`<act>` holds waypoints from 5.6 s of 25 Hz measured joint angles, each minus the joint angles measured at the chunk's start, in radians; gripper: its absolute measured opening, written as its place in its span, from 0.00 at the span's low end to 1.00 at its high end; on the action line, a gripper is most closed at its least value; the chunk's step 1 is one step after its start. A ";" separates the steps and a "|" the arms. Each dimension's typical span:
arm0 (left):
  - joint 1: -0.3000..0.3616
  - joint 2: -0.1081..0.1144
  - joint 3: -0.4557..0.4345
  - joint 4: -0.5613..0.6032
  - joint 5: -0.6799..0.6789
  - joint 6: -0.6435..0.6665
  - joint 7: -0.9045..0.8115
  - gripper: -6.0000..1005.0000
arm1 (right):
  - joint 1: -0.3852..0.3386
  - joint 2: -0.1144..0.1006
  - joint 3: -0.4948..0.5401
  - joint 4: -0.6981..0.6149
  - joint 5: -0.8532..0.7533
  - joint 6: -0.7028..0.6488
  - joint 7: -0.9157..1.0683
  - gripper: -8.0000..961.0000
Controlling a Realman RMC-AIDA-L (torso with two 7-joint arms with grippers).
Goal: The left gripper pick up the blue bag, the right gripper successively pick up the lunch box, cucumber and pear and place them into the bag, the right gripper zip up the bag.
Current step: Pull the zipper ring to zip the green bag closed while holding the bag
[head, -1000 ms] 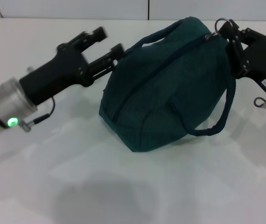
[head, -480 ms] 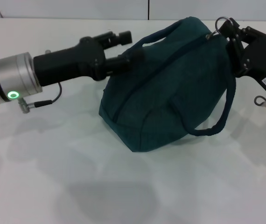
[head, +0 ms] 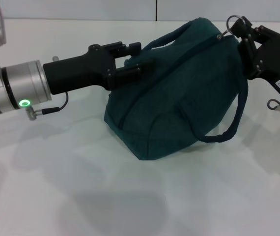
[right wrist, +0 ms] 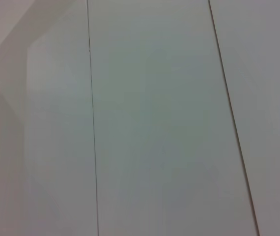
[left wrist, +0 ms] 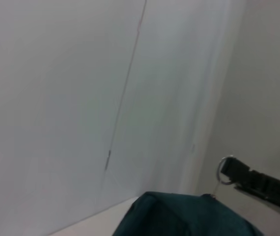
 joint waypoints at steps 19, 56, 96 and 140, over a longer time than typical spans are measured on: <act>0.027 -0.005 -0.001 0.072 -0.014 -0.114 0.098 0.14 | 0.001 0.001 0.000 -0.001 0.000 0.000 -0.001 0.01; 0.085 0.010 0.000 0.096 -0.074 -0.062 0.263 0.11 | -0.044 0.000 0.027 0.073 0.103 0.089 0.081 0.10; 0.042 0.018 0.000 0.096 -0.055 -0.056 0.277 0.06 | -0.006 -0.010 0.086 0.156 -0.019 0.213 0.068 0.55; 0.039 0.011 0.000 0.099 -0.053 -0.048 0.245 0.06 | -0.072 -0.007 0.159 0.111 -0.067 0.170 0.081 0.02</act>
